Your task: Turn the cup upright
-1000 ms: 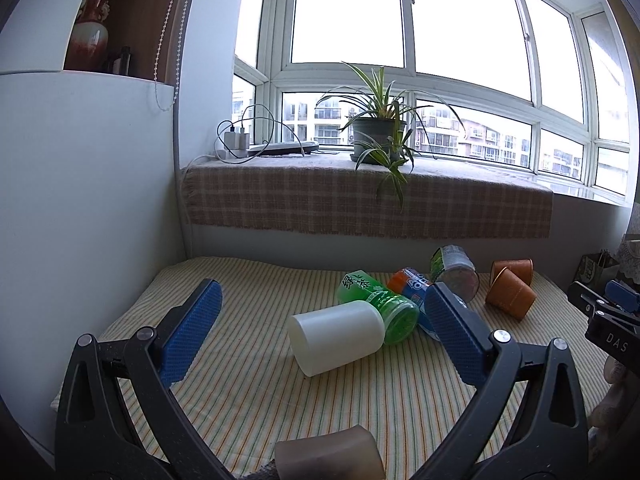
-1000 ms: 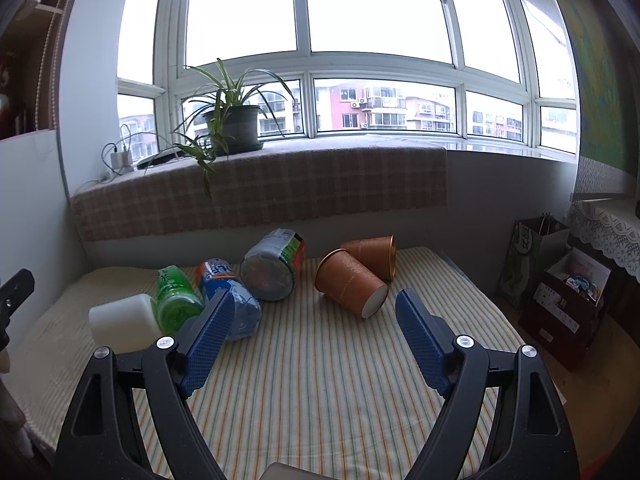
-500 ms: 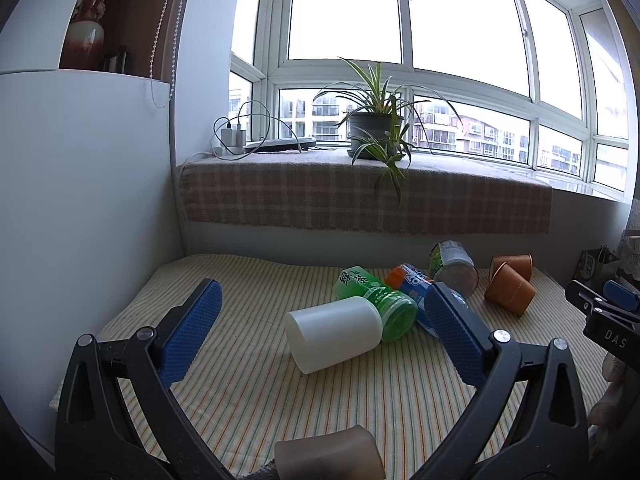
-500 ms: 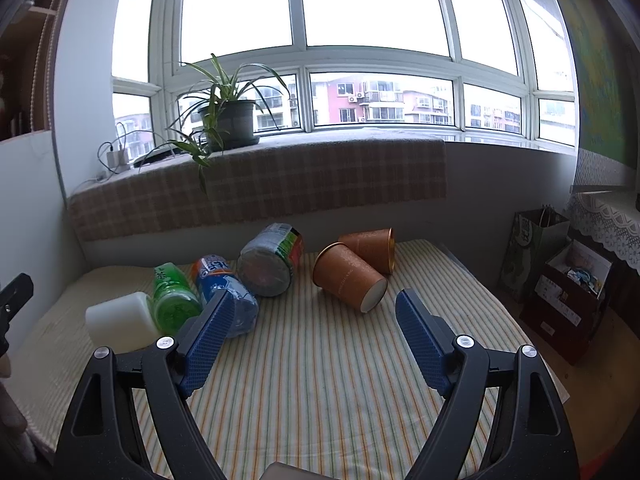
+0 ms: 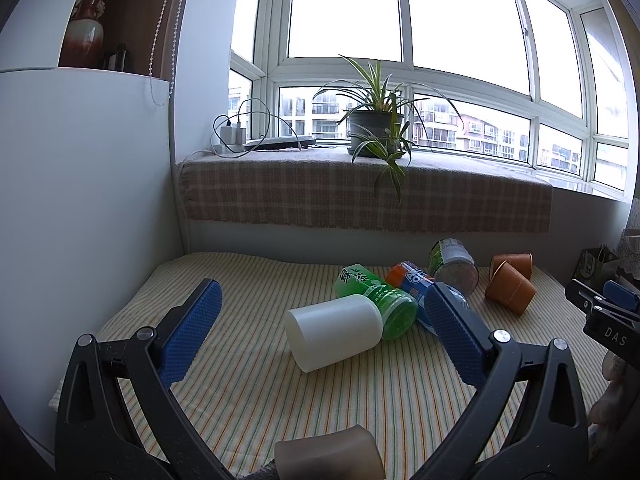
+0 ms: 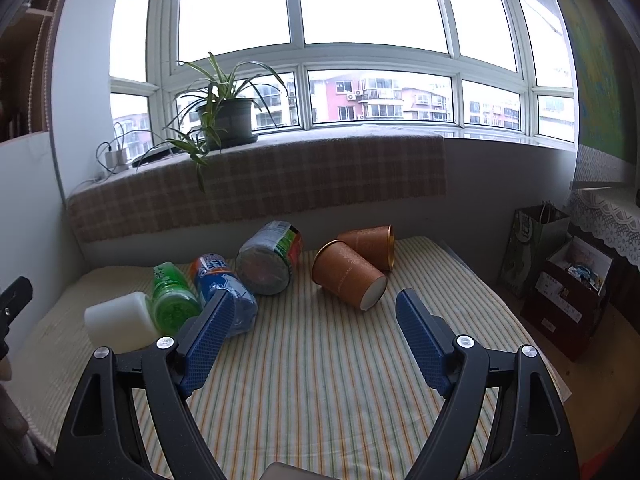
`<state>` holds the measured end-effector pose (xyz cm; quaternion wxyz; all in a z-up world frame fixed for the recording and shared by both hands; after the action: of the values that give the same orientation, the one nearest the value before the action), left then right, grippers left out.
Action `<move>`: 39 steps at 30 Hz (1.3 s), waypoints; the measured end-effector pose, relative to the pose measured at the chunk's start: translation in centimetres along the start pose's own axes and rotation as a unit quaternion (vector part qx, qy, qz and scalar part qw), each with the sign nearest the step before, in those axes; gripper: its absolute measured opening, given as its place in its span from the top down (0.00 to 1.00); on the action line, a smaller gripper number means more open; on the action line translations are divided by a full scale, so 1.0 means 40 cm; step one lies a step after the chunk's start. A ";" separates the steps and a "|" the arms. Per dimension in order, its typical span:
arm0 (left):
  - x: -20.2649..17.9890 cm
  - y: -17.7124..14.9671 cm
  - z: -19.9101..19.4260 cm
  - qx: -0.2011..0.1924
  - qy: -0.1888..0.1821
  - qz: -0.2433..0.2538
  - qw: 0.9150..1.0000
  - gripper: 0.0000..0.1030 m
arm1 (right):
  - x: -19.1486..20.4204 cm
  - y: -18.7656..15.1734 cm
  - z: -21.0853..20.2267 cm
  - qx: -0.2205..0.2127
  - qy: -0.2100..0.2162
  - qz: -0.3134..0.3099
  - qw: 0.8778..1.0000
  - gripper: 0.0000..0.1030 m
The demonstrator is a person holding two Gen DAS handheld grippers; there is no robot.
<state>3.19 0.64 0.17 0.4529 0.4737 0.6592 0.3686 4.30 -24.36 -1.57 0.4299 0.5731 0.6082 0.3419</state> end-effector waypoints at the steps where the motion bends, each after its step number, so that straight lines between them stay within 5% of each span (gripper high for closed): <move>1: 0.000 -0.003 0.001 0.001 0.000 -0.001 1.000 0.00 | 0.000 0.000 0.000 0.000 0.000 0.000 1.000 0.20; 20: 0.019 -0.013 0.024 0.014 0.003 0.004 1.000 0.00 | 0.018 0.013 0.082 0.031 0.029 0.001 0.999 0.19; 39: 0.142 -0.041 0.054 0.070 0.036 -0.012 0.997 0.00 | 0.041 0.122 0.420 0.173 0.156 0.051 0.971 0.19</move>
<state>3.97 5.75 -3.43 0.3987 0.4827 0.7049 0.3332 21.68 -23.50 -4.00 0.2055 0.6087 0.6875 0.3384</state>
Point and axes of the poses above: each gripper's, at about its wrist camera, not at the fingertips, and z roughly the way its jaws point, x to its left, y to its top, the point moved 6 cm from there along z, roughly the way its jaws point, and after that the axes turned 13 degrees about -z, right-handed, at the moved point
